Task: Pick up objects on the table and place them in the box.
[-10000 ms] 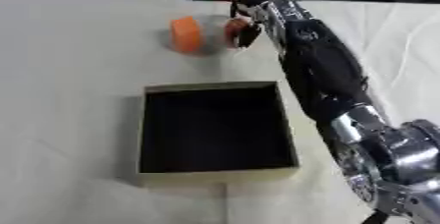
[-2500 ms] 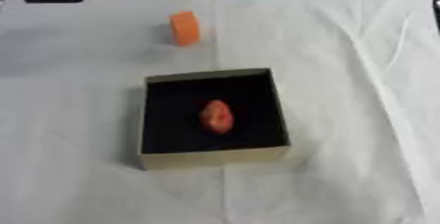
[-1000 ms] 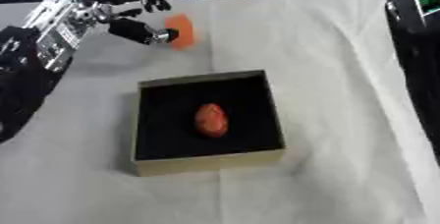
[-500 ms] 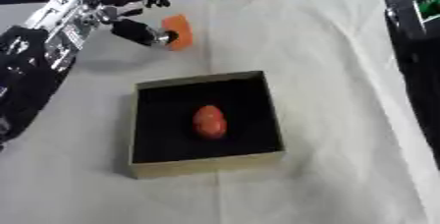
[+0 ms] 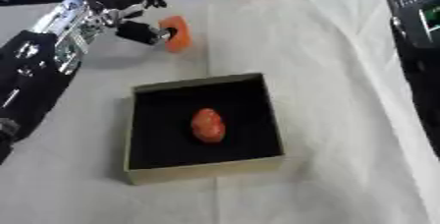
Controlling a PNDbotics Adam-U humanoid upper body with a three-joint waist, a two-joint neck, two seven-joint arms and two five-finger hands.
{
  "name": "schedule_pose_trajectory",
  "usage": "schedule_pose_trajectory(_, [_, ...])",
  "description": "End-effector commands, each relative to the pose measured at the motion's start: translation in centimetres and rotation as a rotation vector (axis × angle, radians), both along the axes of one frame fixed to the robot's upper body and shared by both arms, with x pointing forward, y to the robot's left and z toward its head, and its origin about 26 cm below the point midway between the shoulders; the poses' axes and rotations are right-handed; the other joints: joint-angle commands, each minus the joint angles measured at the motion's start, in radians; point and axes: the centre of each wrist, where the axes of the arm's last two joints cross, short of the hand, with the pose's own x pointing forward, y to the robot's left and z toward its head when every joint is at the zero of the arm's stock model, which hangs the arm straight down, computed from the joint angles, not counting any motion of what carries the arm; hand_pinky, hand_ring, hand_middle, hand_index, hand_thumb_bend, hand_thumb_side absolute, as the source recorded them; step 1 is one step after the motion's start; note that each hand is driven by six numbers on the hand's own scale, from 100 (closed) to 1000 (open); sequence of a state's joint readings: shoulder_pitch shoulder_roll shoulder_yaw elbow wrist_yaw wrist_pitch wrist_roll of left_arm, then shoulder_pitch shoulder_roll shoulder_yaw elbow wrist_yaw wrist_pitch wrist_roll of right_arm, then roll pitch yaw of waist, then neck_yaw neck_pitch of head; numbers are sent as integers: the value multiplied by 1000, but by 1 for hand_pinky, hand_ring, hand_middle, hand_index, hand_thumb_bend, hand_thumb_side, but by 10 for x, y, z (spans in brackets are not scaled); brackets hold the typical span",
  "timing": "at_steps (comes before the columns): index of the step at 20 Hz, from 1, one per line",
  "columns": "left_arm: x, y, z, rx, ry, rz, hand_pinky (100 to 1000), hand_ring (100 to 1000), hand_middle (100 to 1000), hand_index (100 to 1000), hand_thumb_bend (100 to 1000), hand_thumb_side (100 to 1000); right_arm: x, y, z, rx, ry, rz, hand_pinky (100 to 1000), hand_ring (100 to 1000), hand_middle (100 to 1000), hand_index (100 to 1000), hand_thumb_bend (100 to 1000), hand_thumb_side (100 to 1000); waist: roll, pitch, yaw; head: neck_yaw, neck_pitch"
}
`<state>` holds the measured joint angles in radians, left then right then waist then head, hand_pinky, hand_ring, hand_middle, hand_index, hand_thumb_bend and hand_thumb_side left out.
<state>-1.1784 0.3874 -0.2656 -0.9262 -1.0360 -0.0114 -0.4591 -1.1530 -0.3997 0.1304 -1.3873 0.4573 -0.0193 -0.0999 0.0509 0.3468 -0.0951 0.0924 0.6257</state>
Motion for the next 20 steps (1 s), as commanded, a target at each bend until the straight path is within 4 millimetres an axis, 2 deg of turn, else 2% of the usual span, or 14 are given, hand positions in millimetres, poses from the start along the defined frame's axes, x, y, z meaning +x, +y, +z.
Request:
schedule_pose_trajectory(1, [1,7,15,-38,-21,29,730,876,864,959,311,918,-5,1,13,3,-43,-1,878,749,575,750,109,830,0,-17,-6,10,-21])
schedule_pose_trajectory(10, [5,17,6,-59,47,63,734,875,861,955,305,976,-6,1,16,6,-50,-3,878,746,572,749,103,834,2,7,-29,25,-41])
schedule_pose_trajectory(16, [6,20,3,-54,65,78,725,869,850,945,281,955,-5,0,15,10,-42,-7,880,745,569,749,100,839,3,14,-36,28,-43])
schedule_pose_trajectory(17, [6,21,2,-50,63,82,721,864,846,941,270,951,-4,0,14,10,-40,-7,880,745,569,749,100,840,3,15,-37,29,-43])
schedule_pose_trajectory(20, [6,20,2,-54,45,81,686,825,802,892,129,898,-3,0,13,7,-34,-10,879,745,568,750,100,840,4,13,-39,29,-42])
